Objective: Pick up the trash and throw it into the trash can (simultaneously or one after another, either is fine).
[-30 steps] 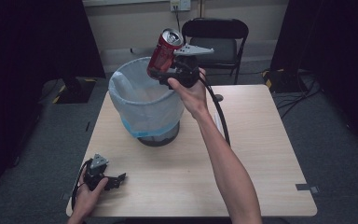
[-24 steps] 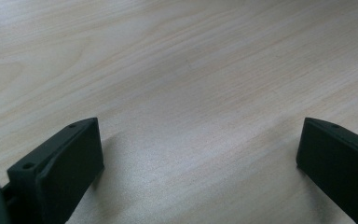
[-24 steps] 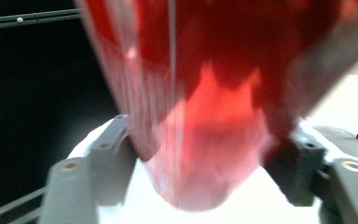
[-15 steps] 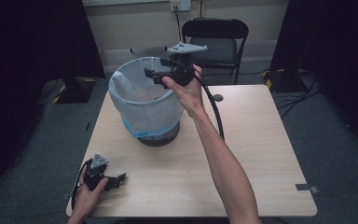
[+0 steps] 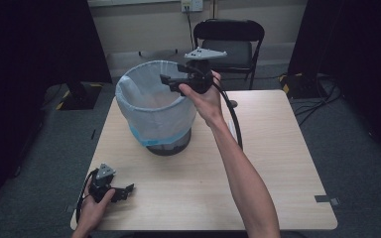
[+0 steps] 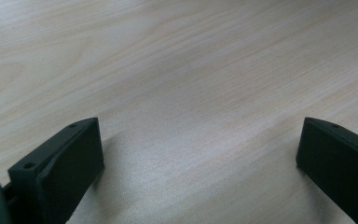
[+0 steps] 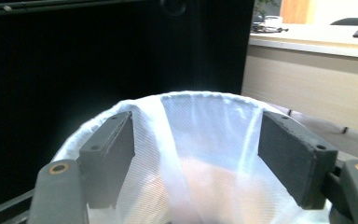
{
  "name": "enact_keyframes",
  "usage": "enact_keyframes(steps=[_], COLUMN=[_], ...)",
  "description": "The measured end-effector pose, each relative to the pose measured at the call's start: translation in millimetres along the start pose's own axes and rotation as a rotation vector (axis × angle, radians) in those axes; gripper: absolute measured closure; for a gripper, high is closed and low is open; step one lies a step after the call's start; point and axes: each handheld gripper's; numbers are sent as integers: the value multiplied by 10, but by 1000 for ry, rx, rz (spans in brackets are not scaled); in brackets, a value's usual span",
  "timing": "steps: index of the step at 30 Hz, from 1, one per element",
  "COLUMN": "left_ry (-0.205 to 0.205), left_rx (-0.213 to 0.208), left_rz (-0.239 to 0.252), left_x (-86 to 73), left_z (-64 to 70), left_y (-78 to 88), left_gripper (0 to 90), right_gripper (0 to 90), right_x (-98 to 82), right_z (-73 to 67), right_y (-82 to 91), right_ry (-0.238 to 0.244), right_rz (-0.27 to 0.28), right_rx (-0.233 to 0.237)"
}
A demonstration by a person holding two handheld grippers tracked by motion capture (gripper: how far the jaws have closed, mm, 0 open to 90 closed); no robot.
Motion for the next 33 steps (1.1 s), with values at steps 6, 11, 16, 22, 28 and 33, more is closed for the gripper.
enact_keyframes(steps=[6, 11, 16, 22, 28, 33], left_ry=[0, 0, 0, 1, 0, 0], left_rx=[0, 0, -1, -1, 0, 0], left_rz=[0, 0, 0, 0, 0, 0], left_x=[0, 0, 0, 0, 0, 0], left_z=[0, 0, -1, 0, 0, -1], left_y=[0, 0, 0, -1, 0, 0], left_gripper=[1, 1, 1, 0, 1, 0], right_gripper=[270, 265, 250, 234, 206, 203], right_x=[-8, 7, -19, -71, -120, -204], right_z=[61, 110, 189, 291, 356, 439], right_y=[93, 211, 335, 528, 719, 917], right_ry=[-2, 5, 13, 14, 22, 21], right_rz=[2, 20, 9, 12, -14, -33], right_rx=[-13, -19, -49, -86, -114, -152])
Point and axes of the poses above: each handheld gripper's, and its own axes: y roughly backward along the jaws, x roughly out of its top, z roughly to its right, and after that the axes turned 13 degrees about z, right-handed
